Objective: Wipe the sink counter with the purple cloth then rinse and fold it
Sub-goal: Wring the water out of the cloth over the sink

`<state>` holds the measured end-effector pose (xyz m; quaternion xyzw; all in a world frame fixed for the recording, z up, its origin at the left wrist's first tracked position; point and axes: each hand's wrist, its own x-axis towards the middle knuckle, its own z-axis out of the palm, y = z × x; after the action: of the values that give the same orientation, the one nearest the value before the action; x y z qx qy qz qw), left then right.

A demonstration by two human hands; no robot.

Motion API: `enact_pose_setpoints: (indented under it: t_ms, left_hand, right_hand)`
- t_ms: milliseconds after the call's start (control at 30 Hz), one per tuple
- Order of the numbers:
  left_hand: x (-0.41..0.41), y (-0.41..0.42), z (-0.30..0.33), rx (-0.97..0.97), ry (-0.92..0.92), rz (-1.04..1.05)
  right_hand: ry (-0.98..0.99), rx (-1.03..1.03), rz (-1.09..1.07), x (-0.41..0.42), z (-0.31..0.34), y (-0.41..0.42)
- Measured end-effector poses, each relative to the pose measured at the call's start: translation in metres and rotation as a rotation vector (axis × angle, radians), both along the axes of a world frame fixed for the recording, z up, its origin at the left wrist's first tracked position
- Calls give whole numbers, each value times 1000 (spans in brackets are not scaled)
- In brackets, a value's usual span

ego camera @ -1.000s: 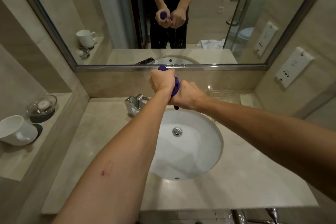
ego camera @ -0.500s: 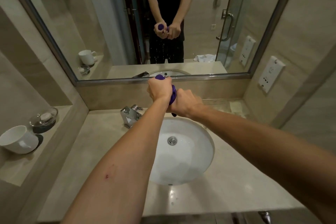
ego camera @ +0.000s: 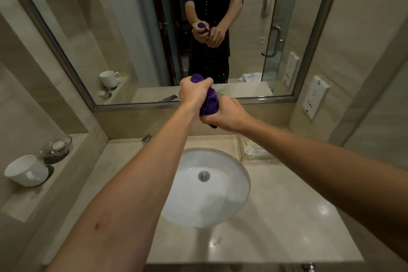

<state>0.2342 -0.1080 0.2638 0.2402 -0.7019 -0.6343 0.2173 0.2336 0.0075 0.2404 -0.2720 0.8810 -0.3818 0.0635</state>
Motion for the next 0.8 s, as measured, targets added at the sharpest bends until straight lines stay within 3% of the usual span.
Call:
enact_pose_setpoints:
  t_ms: [233, 333, 533, 800]
  left_hand:
    - [21, -11, 35, 154, -113, -303]
    - [29, -19, 38, 123, -63, -314]
    - [46, -38, 31, 336, 61, -271]
    - [71, -42, 51, 254, 41, -292]
  right_hand:
    - [33, -238, -10, -1, 14, 16]
    - [17, -280, -27, 0, 22, 18]
    - [-44, -479, -74, 15, 60, 7]
    - [252, -160, 5, 28, 86, -1]
